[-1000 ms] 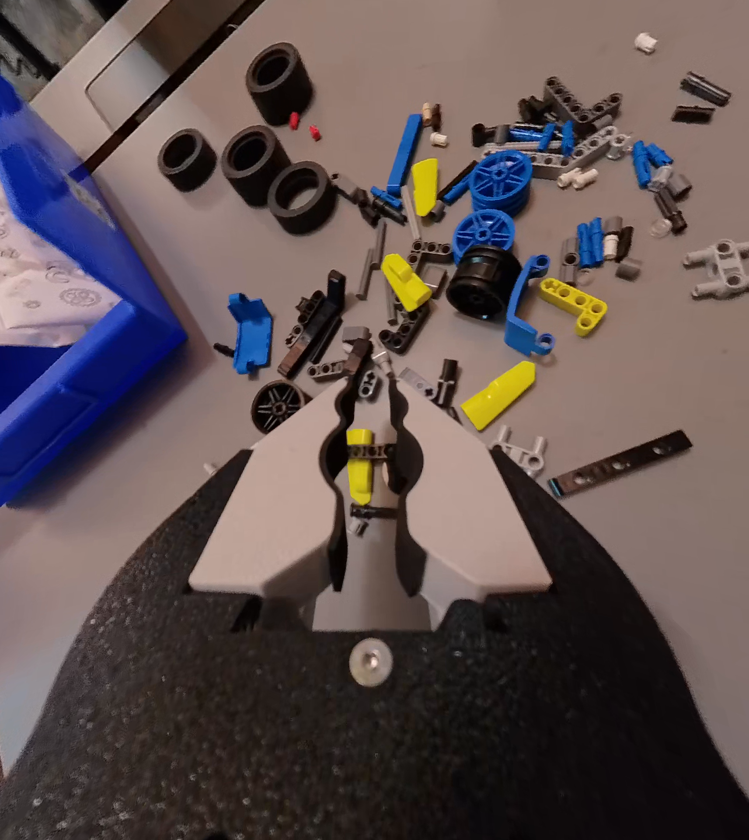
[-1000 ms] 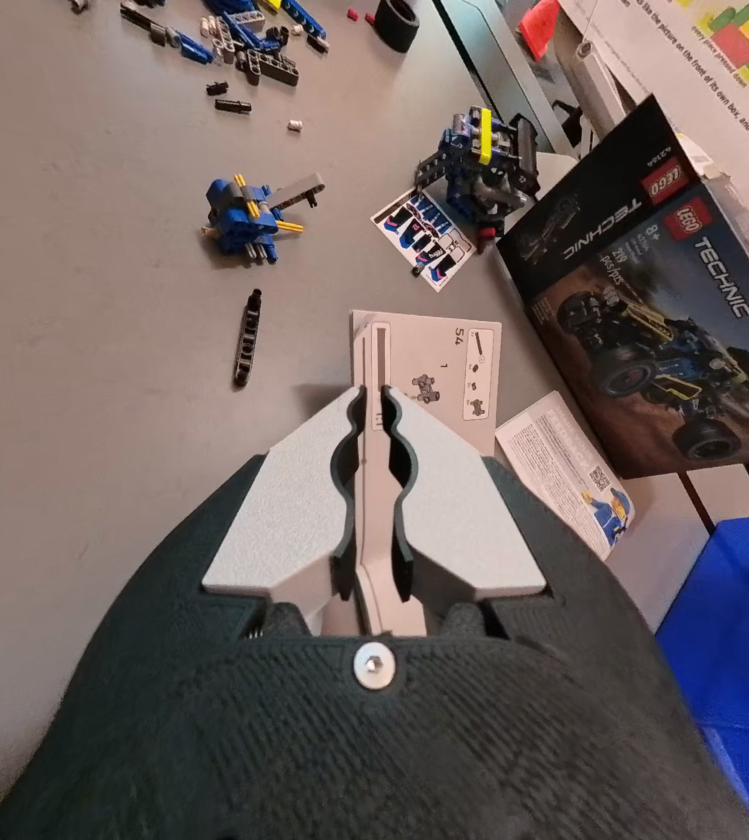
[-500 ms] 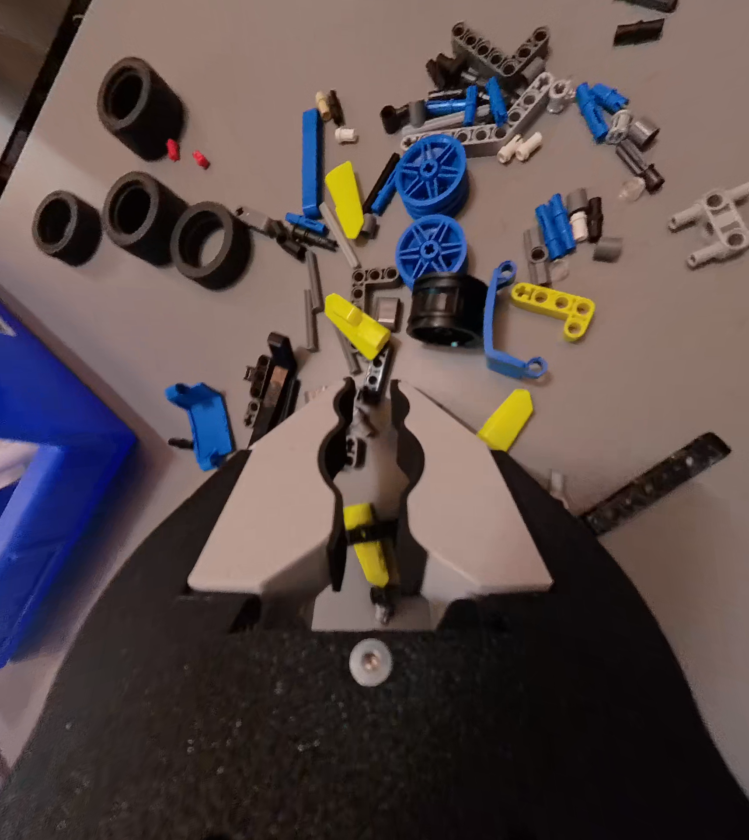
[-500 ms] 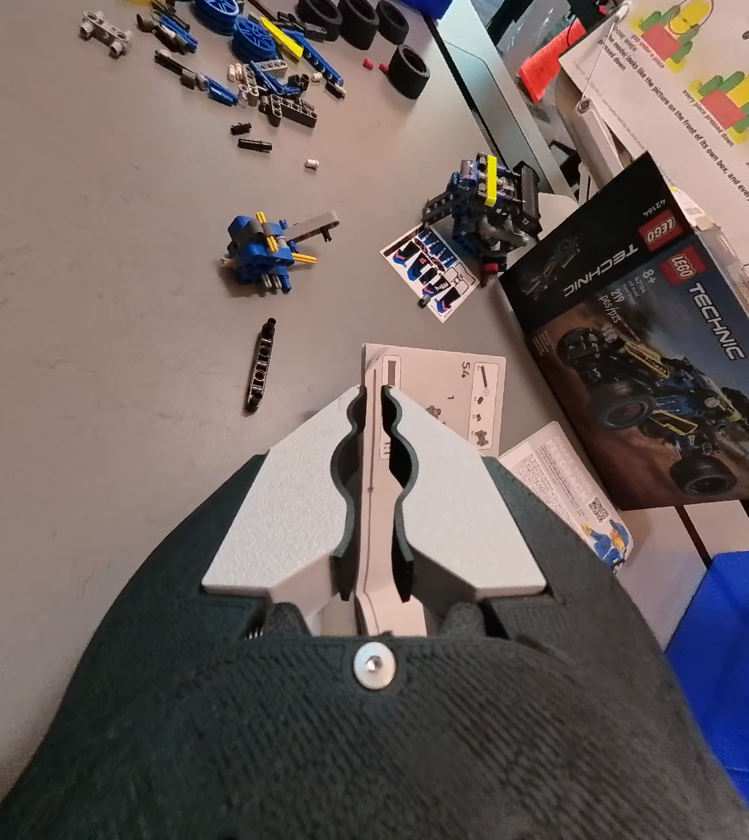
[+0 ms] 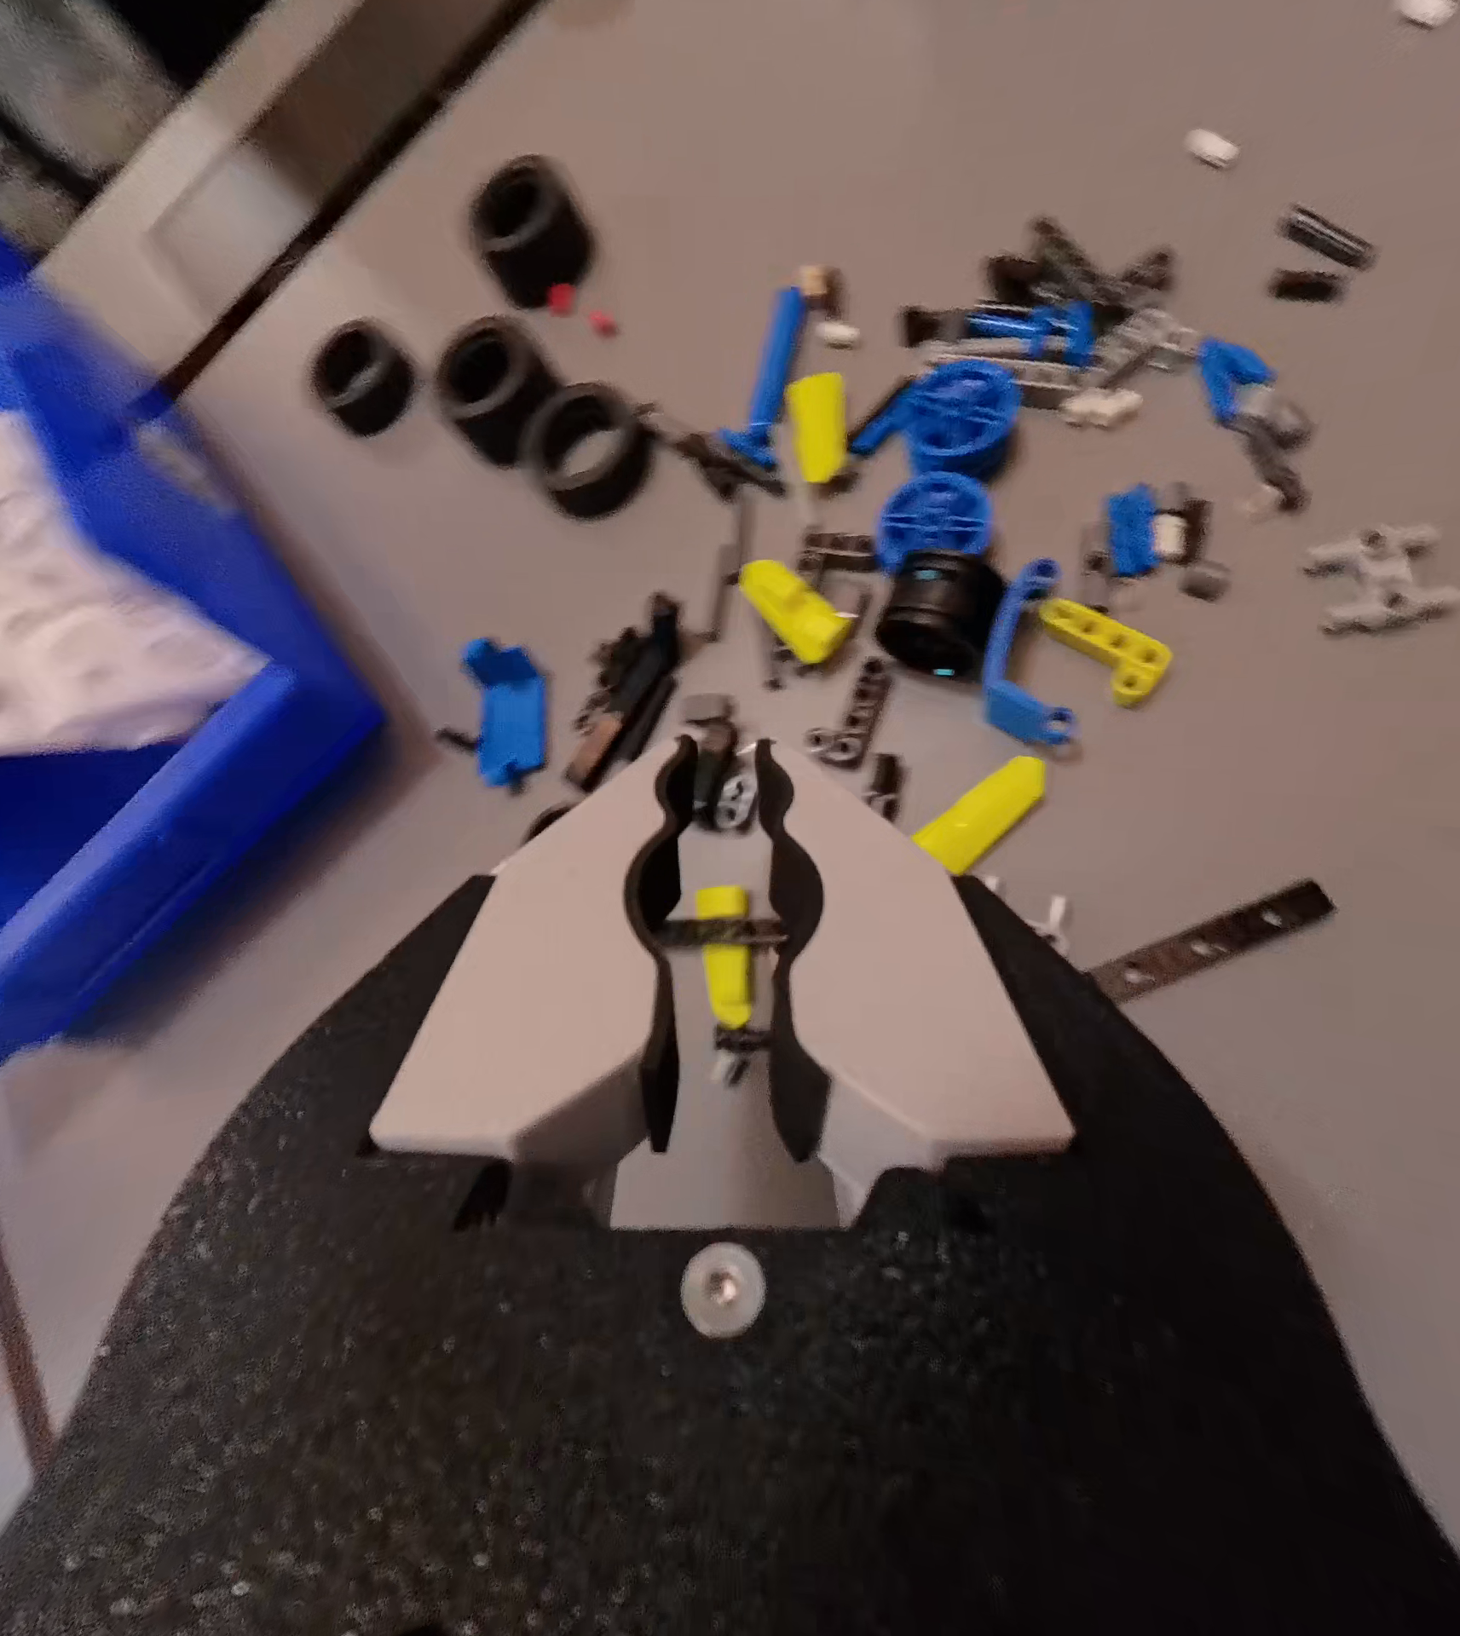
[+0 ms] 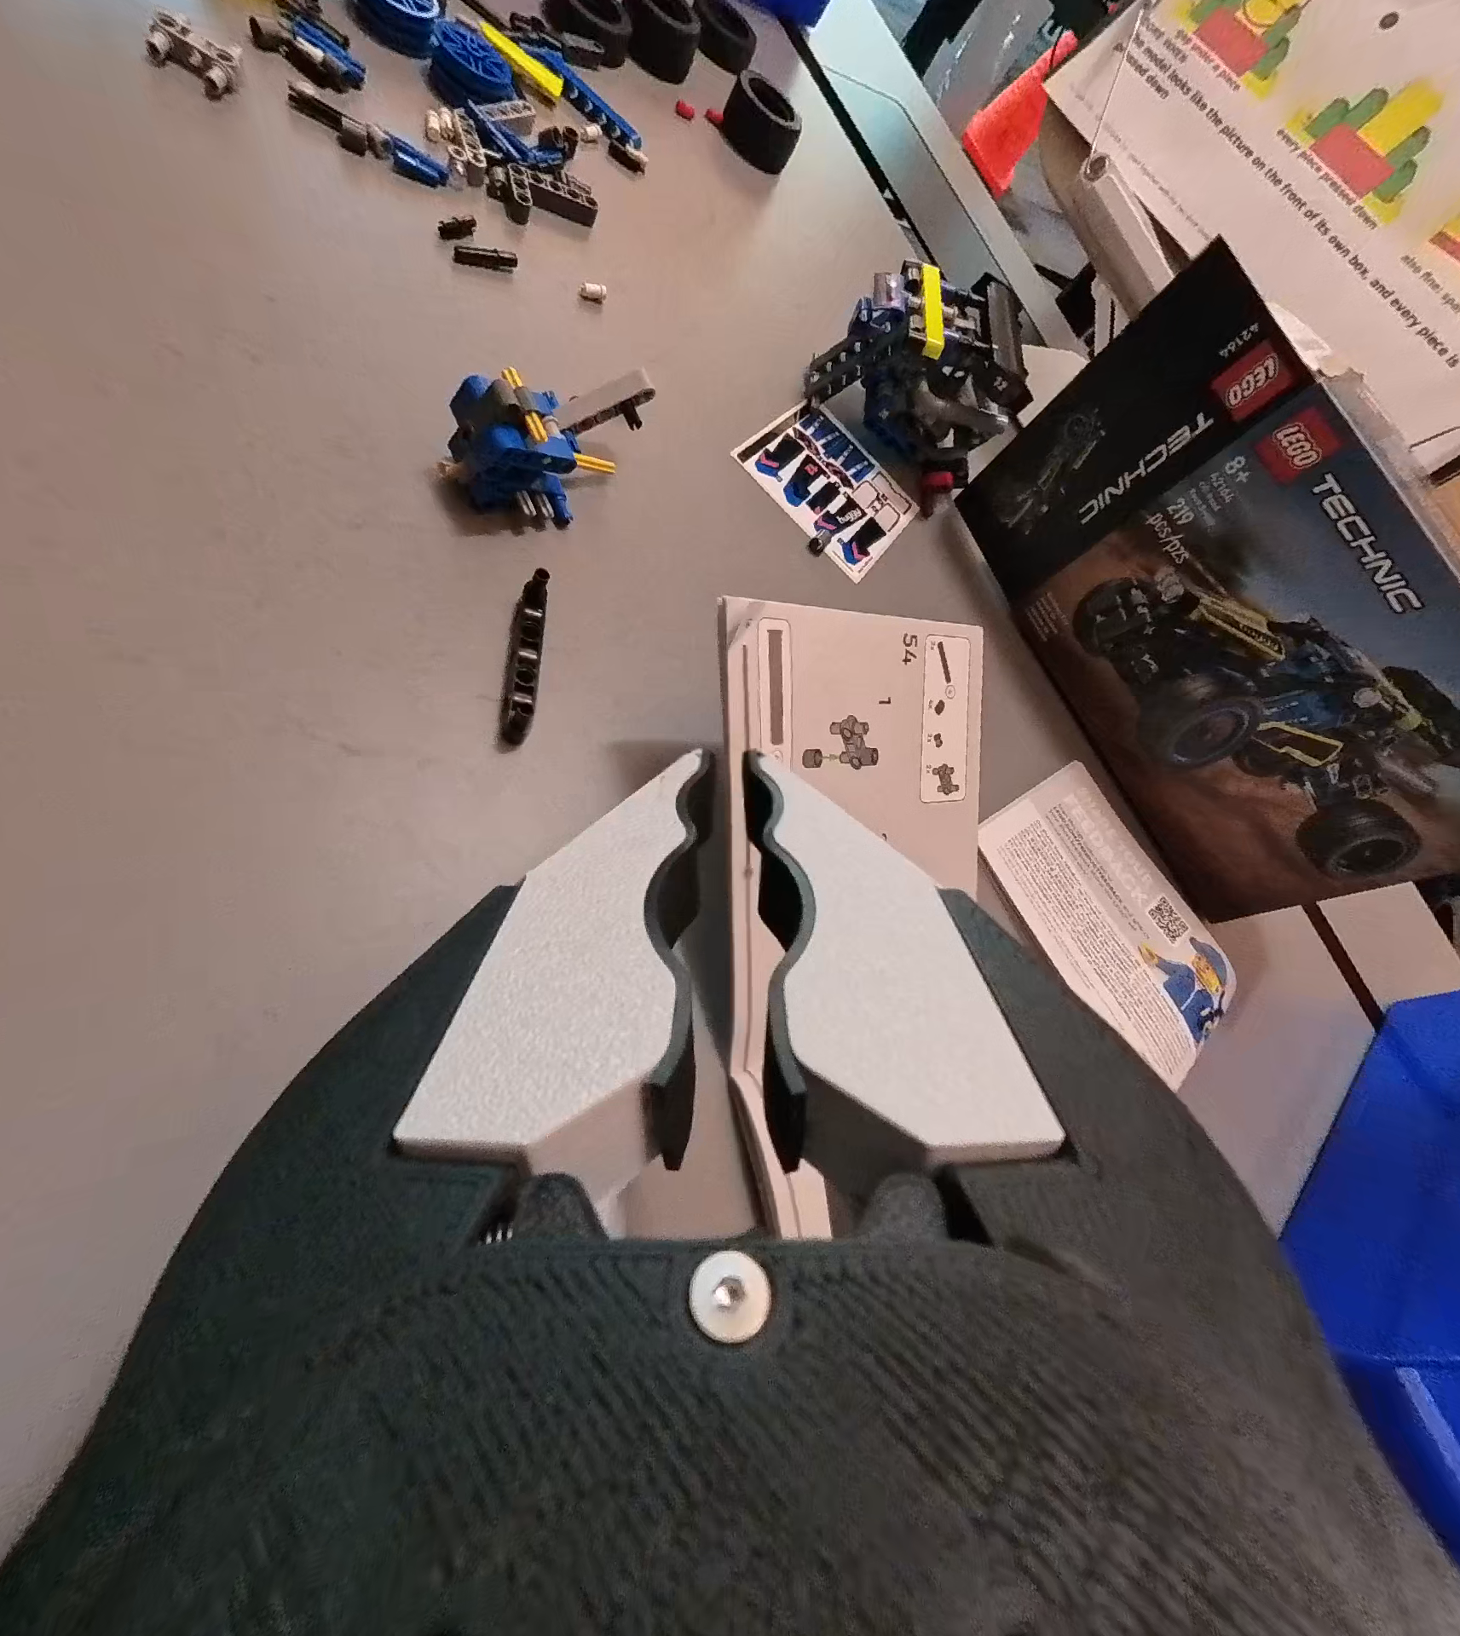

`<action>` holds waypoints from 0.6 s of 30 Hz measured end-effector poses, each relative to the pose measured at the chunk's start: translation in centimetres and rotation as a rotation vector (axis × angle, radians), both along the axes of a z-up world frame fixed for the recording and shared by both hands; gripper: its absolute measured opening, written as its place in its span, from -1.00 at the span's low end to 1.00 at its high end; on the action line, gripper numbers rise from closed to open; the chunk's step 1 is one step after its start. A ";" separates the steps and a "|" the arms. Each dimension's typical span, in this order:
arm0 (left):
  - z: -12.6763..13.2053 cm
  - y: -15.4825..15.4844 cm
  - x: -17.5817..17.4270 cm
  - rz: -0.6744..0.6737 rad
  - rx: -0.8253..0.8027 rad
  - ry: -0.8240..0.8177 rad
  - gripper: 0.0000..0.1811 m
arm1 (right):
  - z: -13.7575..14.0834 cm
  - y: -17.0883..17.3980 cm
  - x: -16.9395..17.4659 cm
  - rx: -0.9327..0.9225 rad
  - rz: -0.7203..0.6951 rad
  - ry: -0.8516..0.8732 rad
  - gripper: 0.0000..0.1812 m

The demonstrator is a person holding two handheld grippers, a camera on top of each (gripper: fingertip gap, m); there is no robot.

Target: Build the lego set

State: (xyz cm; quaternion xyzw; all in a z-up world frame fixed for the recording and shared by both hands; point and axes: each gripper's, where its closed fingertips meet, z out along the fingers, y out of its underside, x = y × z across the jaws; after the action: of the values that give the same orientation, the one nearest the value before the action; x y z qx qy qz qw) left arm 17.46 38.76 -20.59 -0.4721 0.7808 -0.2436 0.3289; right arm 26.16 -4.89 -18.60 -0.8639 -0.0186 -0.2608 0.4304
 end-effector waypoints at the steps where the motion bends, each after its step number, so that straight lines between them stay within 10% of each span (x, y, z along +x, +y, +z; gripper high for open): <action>1: 0.4 1.1 0.0 0.063 -0.009 -0.023 -0.89 | -0.1 0.0 -0.1 -0.003 0.000 -0.002 -0.96; 18: -4.3 2.2 6.1 -0.009 -0.144 0.264 -0.85 | -1.5 -3.7 -2.0 -0.072 -0.080 0.041 -0.94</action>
State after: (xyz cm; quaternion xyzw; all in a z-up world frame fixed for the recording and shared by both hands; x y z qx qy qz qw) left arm 23.57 40.99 -24.90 -0.5188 0.7999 -0.2365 0.1874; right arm 24.15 -8.57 -20.07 -0.8840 0.0155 -0.2593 0.3886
